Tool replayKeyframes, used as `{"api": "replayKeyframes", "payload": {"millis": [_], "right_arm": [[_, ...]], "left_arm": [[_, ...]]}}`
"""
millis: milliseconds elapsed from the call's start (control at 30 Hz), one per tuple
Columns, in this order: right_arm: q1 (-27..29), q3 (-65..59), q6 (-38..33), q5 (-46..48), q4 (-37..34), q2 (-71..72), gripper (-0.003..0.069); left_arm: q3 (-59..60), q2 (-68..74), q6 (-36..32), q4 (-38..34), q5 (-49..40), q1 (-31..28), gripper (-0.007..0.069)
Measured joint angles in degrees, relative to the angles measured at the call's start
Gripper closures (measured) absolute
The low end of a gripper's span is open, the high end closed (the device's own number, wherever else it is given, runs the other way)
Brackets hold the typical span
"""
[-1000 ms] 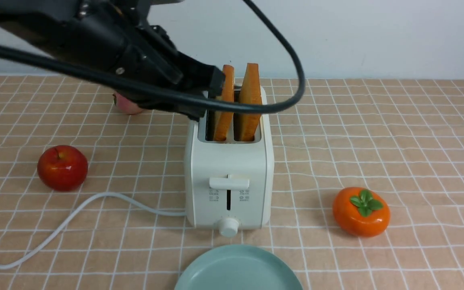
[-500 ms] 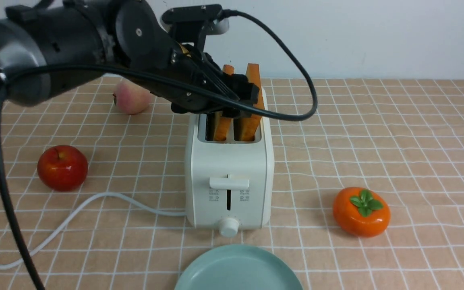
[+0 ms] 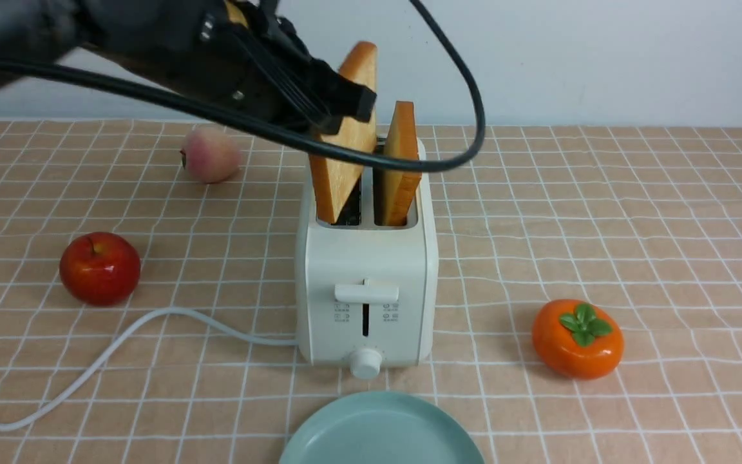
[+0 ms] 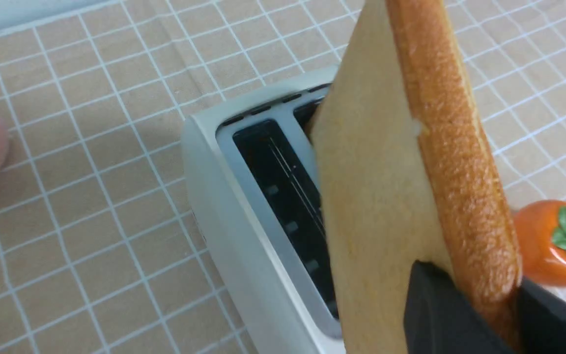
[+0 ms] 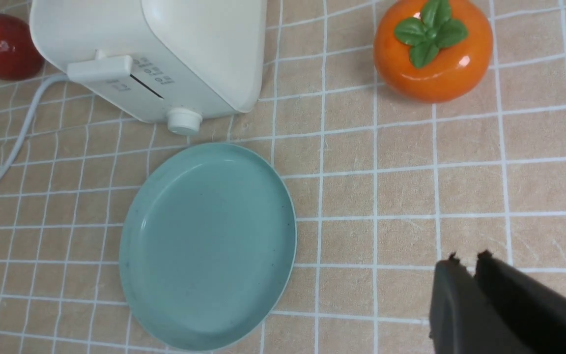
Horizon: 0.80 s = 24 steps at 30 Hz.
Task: Take toasted bread from bread machine on light coffee tablecloth place on plate.
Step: 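Reach for a toast slice standing in the toaster with the left gripper, then place the slice of bread on the plate with the left gripper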
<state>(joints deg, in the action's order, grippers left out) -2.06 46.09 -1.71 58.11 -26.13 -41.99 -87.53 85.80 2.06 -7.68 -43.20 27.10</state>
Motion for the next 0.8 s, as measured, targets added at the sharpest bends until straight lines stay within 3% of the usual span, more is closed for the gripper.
{"api": "replayKeyframes", "payload": {"millis": [267, 400, 667, 700, 800], "right_arm": [[0.0, -0.68, -0.11, -1.22, 0.0, 0.06, 0.0586], [0.0, -4.0, -0.11, -2.13, -0.75, 0.11, 0.058], [0.0, -10.04, -0.11, -4.08, -3.44, 0.11, 0.057], [0.0, -10.1, -0.11, -4.08, -3.45, 0.11, 0.057], [0.0, -10.28, -0.17, -4.45, -4.16, 0.11, 0.0566]], "left_arm": [[2.37, -12.68, 0.0, -1.91, -19.34, 0.0, 0.0543], [11.31, -16.61, -1.43, -11.76, -24.65, 0.0, 0.0543], [32.1, -14.01, -20.71, -31.64, -19.11, 0.0, 0.0543], [32.46, -14.01, -20.71, -32.17, -18.88, 0.0, 0.0543], [35.81, -9.97, -29.96, -39.28, -15.42, 0.0, 0.0543]]}}
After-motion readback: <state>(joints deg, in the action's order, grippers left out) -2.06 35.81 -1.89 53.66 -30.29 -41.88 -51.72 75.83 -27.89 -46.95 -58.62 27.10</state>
